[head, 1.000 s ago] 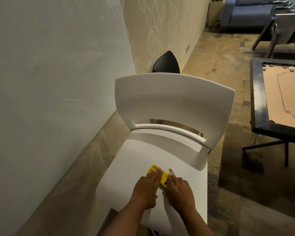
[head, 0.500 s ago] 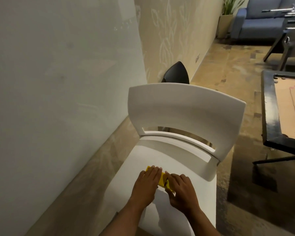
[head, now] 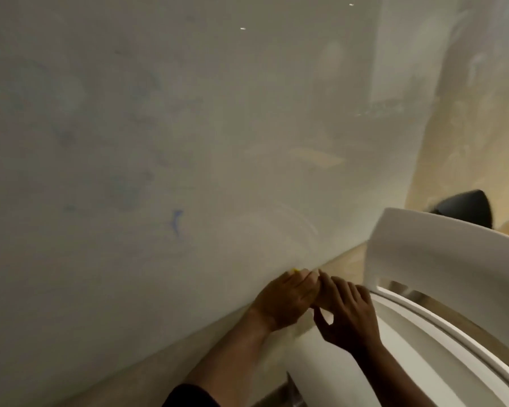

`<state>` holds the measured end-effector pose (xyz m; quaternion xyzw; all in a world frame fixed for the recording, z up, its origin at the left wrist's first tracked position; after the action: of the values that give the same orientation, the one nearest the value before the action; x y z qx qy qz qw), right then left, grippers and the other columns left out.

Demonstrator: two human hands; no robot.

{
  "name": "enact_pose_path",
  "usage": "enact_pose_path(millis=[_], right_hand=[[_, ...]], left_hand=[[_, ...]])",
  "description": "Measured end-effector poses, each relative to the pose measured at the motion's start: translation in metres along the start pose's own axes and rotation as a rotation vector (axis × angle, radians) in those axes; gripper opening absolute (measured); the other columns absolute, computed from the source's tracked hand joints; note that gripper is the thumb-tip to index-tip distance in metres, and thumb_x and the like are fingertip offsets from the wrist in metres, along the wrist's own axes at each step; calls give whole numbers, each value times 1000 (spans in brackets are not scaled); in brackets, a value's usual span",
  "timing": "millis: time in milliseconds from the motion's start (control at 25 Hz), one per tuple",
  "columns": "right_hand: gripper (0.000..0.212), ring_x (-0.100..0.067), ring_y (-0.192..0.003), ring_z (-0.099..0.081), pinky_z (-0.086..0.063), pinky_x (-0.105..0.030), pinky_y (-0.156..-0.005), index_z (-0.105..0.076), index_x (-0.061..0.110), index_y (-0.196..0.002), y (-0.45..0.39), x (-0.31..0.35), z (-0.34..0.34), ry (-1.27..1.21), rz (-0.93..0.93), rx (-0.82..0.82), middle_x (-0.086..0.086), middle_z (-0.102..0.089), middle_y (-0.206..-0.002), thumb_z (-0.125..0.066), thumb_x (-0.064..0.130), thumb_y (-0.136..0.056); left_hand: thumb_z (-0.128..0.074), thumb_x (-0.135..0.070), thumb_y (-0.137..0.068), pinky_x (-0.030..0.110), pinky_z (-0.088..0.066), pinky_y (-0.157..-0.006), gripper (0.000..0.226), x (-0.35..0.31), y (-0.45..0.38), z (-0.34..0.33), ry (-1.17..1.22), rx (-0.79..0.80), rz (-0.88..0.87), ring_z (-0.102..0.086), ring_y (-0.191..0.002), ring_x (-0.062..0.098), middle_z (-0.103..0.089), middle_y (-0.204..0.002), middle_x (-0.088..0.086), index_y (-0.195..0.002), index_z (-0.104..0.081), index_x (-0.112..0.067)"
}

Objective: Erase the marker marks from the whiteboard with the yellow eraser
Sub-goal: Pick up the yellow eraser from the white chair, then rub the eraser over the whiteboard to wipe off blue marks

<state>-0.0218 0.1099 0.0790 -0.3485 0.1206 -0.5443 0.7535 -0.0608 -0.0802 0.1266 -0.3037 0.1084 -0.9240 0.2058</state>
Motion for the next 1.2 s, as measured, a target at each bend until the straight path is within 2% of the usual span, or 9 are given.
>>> enact_pose_path(millis=[80,160,280,360,480,600,840,1040,1200], right_hand=[[79,-27,-97,-62,-44,-39,-83,-53,8,-150,-61,64,-5,-55,208,-86,-5,-63,-121,-67,49,-85],[77,-27,-95,-61,-44,-40,-84,-46,7,-153,-103,105,-9,-58,321,-174,-7,-61,-120,-60,49,-90],[65,-31,-87,-62,-45,-42,-75,-47,10,-151,-159,165,-2,-104,412,-329,-10,-62,-113,-58,45,-98],[60,-31,-86,-61,-44,-42,-72,-50,12,-149,-184,202,0,-138,413,-410,-10,-63,-109,-61,45,-100],[59,-32,-89,-60,-42,-42,-74,-51,12,-147,-211,261,8,-189,490,-500,-9,-63,-107,-62,47,-100],[61,-32,-90,-60,-42,-42,-75,-51,11,-147,-228,309,14,-226,566,-557,-9,-63,-109,-63,47,-99],[63,-33,-94,-60,-43,-43,-75,-52,9,-150,-265,381,41,-257,623,-640,-9,-63,-115,-60,47,-100],[62,-32,-93,-59,-43,-43,-74,-49,10,-153,-298,412,72,-235,601,-729,-10,-63,-119,-57,43,-101],[60,-34,-91,-59,-41,-43,-74,-50,11,-154,-317,423,96,-184,541,-770,-14,-63,-117,-56,41,-102]], left_hand=[[-66,-27,-95,32,-58,-96,40,52,62,48,-124,-25,143,-78,-114,22,-81,-128,5,-129,-83,-11],[-71,-41,-98,34,-59,-95,50,93,93,98,-143,-43,272,-76,-119,24,-79,-134,6,-137,-78,-9],[-59,-51,-103,36,-61,-96,66,138,136,159,-219,-40,530,-73,-132,30,-72,-148,12,-149,-69,-5],[-55,-50,-104,38,-61,-96,68,163,166,205,-278,-83,673,-69,-139,32,-67,-156,15,-153,-65,-4],[-62,-40,-105,39,-59,-96,63,198,226,268,-444,-159,786,-64,-146,34,-60,-163,18,-156,-61,-2],[-52,-36,-107,41,-54,-98,64,217,285,320,-629,-176,890,-60,-150,34,-55,-167,19,-159,-57,0],[-48,-37,-108,45,-46,-99,69,228,370,377,-840,-240,1090,-53,-155,35,-46,-173,19,-165,-47,1],[-47,-38,-110,47,-48,-101,70,234,401,395,-863,-307,1179,-50,-157,37,-41,-175,21,-167,-42,3],[-40,-40,-111,49,-47,-109,72,247,412,400,-804,-372,1270,-42,-162,37,-35,-178,20,-169,-37,2]])
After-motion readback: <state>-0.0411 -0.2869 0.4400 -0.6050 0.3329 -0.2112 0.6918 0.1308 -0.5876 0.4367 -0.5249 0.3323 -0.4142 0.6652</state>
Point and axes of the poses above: each hand's wrist, its own y-axis away from the middle knuckle, its own z-axis out of the back of the hand, x = y × z, the point moved 1 cm from there along -y, towards the middle knuckle
